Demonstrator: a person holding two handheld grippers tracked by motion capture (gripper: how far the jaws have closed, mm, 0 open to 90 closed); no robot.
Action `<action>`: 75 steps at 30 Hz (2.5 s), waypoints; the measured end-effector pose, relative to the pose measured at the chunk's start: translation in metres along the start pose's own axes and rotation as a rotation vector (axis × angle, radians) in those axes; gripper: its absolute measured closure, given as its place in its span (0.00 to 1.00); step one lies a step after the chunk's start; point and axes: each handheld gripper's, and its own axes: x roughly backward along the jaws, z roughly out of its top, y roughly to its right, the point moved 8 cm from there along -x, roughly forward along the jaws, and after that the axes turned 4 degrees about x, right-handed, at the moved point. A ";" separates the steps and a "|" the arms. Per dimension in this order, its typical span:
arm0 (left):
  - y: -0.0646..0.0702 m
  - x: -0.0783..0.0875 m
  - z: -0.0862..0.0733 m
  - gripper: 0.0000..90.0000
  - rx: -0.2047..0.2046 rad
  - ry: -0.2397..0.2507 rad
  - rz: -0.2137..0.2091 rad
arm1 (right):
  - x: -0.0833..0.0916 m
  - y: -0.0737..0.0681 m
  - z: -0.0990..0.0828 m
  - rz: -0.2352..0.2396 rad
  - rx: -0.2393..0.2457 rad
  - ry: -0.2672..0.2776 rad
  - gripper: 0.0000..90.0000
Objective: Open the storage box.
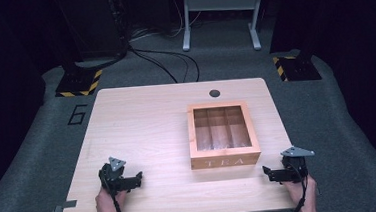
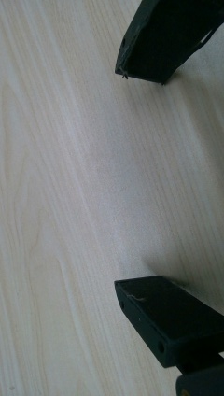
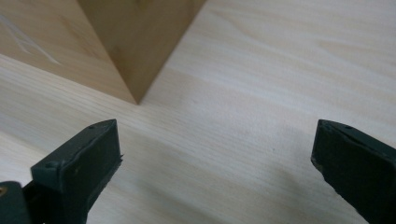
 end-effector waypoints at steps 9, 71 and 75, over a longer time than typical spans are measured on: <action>0.000 0.000 0.000 0.00 -0.002 0.001 0.001 | 0.023 -0.014 0.033 0.028 0.043 0.073 0.01; 0.001 0.001 -0.001 0.00 -0.008 -0.007 -0.002 | 0.016 -0.044 0.076 0.105 0.147 0.230 0.55; 0.001 0.001 -0.001 0.00 -0.008 -0.007 -0.002 | 0.016 -0.043 0.083 0.099 0.150 0.241 0.55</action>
